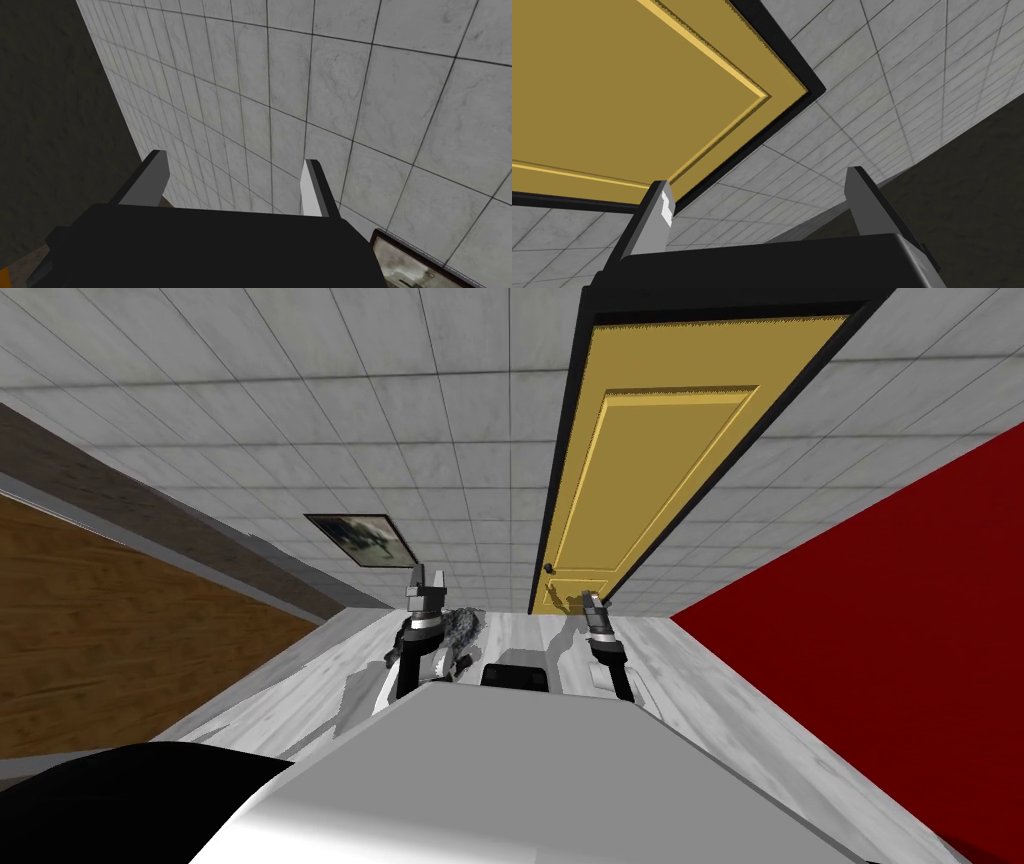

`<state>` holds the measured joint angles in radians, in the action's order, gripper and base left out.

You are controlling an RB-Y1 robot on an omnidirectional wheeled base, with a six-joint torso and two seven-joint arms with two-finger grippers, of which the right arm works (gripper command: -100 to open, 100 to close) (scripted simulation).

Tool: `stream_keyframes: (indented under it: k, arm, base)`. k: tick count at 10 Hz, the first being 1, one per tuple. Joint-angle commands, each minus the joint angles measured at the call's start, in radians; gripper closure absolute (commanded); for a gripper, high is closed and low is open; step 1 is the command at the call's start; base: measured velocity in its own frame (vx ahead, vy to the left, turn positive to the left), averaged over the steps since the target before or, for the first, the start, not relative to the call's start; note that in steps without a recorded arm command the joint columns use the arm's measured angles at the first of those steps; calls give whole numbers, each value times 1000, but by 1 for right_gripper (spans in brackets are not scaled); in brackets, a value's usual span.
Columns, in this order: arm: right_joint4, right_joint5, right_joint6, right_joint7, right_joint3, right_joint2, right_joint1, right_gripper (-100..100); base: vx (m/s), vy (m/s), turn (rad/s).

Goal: Pull the door open

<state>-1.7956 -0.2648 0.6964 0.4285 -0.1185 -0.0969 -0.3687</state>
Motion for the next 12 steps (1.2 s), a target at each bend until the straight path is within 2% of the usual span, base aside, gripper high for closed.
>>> stream_keyframes:
  k: [1, 12]
  arm:
    - [36, -11, 13, 26, -8, -4, 4, -100]
    - [291, -85, 95, 194, -67, -26, 46, -100]
  base:
    - [105, 11, -8]
    - [101, 16, -12]
